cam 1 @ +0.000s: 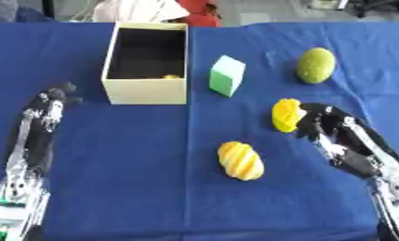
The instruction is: Pick up objects on the table and place them in the box.
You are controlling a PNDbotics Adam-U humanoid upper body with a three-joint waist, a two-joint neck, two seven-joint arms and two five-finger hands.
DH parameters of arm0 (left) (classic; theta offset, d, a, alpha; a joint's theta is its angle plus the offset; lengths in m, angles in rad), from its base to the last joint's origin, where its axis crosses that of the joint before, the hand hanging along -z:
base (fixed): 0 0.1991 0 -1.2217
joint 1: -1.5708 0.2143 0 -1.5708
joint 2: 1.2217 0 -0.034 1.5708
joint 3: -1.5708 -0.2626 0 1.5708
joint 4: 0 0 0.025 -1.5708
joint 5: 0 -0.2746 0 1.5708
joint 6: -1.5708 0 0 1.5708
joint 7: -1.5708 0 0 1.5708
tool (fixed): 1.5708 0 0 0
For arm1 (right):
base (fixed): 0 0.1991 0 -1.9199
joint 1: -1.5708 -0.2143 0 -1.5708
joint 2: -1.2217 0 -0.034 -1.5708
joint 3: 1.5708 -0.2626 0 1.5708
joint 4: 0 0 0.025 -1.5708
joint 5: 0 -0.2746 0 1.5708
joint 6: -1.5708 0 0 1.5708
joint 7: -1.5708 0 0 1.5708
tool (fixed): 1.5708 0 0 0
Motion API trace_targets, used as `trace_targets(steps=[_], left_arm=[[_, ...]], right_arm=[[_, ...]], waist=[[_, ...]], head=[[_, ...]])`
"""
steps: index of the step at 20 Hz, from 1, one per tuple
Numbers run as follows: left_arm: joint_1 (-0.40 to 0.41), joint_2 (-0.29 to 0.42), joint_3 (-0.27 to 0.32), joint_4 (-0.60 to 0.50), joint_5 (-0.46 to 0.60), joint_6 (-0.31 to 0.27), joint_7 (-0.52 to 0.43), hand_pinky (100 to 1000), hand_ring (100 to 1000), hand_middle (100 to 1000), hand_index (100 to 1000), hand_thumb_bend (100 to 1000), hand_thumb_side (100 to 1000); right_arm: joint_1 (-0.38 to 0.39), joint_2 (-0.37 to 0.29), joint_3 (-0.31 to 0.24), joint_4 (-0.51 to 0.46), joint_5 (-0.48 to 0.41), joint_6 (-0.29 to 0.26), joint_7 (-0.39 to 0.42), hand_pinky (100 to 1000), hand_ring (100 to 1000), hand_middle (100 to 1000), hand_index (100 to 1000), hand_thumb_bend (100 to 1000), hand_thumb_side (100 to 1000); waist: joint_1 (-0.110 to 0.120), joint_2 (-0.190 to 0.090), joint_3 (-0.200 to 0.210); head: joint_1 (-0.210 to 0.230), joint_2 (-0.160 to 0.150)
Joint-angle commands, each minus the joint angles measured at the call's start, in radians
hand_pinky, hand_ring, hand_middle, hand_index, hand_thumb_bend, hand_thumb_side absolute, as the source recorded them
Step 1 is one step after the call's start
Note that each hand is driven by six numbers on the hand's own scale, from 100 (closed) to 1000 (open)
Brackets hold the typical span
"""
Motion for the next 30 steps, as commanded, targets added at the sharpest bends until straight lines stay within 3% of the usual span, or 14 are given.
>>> trace_targets(steps=[1, 7, 13, 22, 30], left_arm=[[-0.009, 0.017, 0.000, -0.013, 0.000, -0.001, -0.003, 890, 728, 750, 795, 100, 684], [-0.008, 0.018, 0.000, -0.013, 0.001, -0.001, -0.003, 890, 728, 750, 795, 100, 683], [-0.003, 0.020, 0.000, -0.012, 0.001, -0.001, -0.003, 889, 728, 750, 795, 100, 682], [0.004, 0.025, -0.001, -0.010, 0.003, 0.000, -0.003, 889, 728, 750, 795, 100, 681], [0.007, 0.028, -0.005, -0.007, 0.006, 0.000, -0.008, 889, 728, 750, 795, 100, 681]], right_arm=[[-0.006, -0.009, 0.001, -0.008, 0.003, -0.001, 0.001, 674, 562, 592, 846, 100, 512], [-0.021, -0.016, -0.003, -0.012, 0.003, -0.006, 0.001, 676, 564, 595, 850, 100, 466], [-0.106, -0.076, -0.025, -0.021, -0.005, -0.023, -0.013, 685, 574, 610, 869, 100, 463], [-0.319, -0.273, -0.076, 0.060, 0.014, -0.074, -0.119, 709, 612, 687, 915, 100, 470], [-0.548, -0.356, -0.104, 0.254, -0.061, -0.056, -0.208, 705, 616, 709, 922, 100, 470]], waist=[[-0.005, -0.020, 0.001], [-0.005, -0.023, 0.000], [-0.006, -0.032, -0.003], [-0.013, -0.045, 0.003], [-0.020, -0.057, 0.020]], head=[[0.003, 0.005], [0.004, 0.005], [0.009, 0.005], [0.022, 0.004], [0.021, 0.000]])
